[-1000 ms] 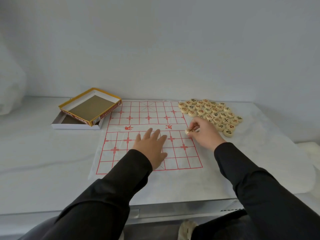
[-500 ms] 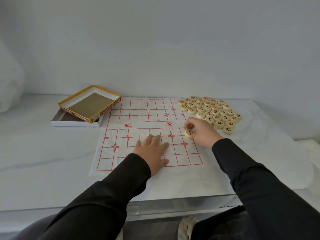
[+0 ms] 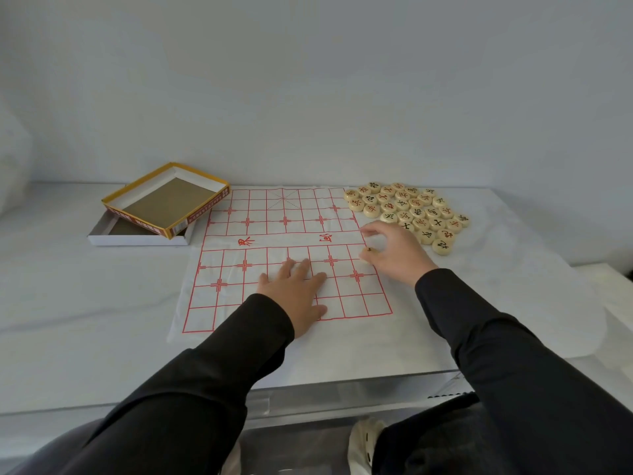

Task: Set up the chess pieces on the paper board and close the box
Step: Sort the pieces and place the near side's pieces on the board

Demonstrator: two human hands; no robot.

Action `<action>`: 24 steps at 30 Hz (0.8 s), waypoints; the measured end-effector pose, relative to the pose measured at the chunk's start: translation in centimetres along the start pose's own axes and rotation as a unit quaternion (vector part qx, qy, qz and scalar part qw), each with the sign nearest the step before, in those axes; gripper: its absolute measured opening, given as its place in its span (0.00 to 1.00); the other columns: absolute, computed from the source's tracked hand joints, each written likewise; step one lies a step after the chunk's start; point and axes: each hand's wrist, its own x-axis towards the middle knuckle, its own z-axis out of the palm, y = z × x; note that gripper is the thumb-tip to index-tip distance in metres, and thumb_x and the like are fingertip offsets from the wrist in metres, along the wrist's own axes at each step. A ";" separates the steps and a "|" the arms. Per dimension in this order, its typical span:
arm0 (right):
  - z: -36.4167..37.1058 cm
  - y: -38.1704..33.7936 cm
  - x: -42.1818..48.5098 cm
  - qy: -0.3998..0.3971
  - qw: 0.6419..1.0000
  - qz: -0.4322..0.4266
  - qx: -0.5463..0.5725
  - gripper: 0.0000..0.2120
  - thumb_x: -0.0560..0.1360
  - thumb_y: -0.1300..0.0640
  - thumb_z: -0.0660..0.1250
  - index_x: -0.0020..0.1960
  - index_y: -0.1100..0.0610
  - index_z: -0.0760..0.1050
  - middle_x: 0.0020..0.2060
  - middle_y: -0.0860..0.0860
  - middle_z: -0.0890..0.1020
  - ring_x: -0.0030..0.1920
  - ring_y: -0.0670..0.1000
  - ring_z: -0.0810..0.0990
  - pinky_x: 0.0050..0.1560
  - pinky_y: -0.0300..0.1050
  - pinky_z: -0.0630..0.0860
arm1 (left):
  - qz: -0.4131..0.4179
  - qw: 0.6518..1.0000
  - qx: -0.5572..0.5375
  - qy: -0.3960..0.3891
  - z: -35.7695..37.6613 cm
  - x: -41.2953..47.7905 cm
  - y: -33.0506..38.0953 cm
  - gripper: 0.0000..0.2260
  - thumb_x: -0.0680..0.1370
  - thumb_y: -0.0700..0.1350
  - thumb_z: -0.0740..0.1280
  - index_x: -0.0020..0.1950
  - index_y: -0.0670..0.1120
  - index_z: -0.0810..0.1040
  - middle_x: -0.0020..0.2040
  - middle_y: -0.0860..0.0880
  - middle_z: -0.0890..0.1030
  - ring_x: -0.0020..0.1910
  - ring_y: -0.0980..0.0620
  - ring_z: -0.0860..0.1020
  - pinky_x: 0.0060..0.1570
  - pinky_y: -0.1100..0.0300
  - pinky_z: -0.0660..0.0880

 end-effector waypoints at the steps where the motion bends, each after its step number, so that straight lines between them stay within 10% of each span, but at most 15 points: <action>1: -0.1 0.2 0.0 0.053 0.999 -0.006 -0.001 0.18 0.73 0.59 0.68 0.63 0.56 0.74 0.58 0.50 0.76 0.63 0.48 0.71 0.62 0.39 0.64 | -0.005 1.000 0.004 0.005 0.0 0.0 0.1 0.28 0.79 0.59 0.55 0.76 0.54 0.49 0.77 0.49 0.45 0.76 0.44 0.45 0.71 0.40 0.51; 6: -0.1 3.4 0.4 0.234 0.966 0.042 -0.096 0.16 0.73 0.61 0.66 0.60 0.62 0.75 0.56 0.57 0.79 0.61 0.58 0.72 0.63 0.49 0.65 | -0.004 0.999 0.028 0.035 -0.1 0.2 0.8 0.28 0.79 0.60 0.53 0.76 0.54 0.50 0.77 0.48 0.43 0.76 0.43 0.42 0.72 0.41 0.47; 24: 0.9 5.1 2.2 0.190 0.949 0.110 -0.226 0.17 0.75 0.51 0.63 0.60 0.59 0.72 0.56 0.56 0.77 0.63 0.58 0.69 0.70 0.57 0.56 | 0.016 0.999 0.026 0.043 0.4 0.5 1.7 0.28 0.79 0.60 0.53 0.76 0.53 0.49 0.77 0.48 0.42 0.76 0.44 0.41 0.72 0.43 0.45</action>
